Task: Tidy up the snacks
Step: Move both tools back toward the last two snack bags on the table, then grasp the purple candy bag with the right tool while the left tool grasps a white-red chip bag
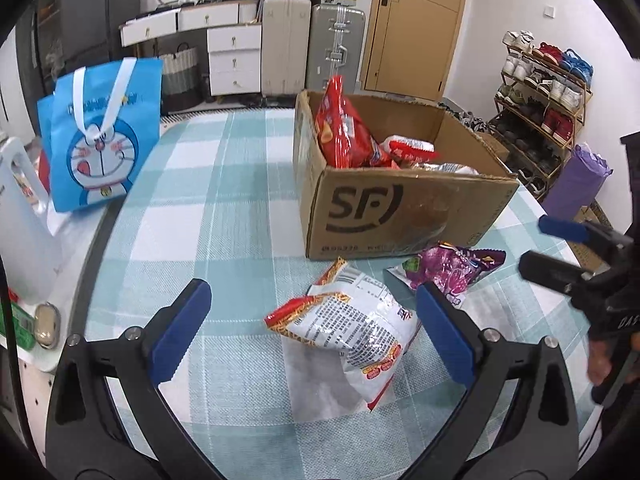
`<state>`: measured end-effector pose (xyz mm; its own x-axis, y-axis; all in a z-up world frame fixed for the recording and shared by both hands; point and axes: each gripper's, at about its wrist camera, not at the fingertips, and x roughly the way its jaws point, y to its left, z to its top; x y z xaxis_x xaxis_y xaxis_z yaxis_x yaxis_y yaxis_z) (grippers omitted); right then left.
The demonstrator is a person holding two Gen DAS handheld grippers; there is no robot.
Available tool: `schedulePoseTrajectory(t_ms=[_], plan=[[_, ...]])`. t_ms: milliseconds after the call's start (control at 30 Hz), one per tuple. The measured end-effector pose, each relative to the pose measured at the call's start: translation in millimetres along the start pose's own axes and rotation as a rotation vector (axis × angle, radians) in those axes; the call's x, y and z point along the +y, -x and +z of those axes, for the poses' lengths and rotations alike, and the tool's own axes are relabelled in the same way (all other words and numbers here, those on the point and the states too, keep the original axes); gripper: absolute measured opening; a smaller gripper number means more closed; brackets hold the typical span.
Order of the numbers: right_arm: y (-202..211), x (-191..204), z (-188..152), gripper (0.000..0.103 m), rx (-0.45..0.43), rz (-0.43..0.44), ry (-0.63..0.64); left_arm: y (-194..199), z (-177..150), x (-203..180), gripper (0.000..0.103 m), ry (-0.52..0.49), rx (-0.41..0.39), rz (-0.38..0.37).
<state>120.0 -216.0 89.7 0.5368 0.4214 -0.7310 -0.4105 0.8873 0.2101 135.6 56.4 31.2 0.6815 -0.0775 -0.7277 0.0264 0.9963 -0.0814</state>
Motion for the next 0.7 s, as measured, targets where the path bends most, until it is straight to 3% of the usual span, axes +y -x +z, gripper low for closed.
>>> schedulePoseTrajectory(t_ms=[467,567,700], plan=[[-63.4,1.9,-0.2,0.102,0.090,0.042,-0.037,-45.2,-9.5,5.9,0.101,0.041,0.096,0.014],[-70.4,-1.3,-1.6,0.098,0.100,0.065,-0.053,-49.8,-11.4,5.4,0.101,0.039,0.109,0.003],[-77.0,-5.3,-4.0,0.085,0.111,0.102,-0.068,-56.7,-13.2,1.1,0.101,0.037,0.126,-0.012]])
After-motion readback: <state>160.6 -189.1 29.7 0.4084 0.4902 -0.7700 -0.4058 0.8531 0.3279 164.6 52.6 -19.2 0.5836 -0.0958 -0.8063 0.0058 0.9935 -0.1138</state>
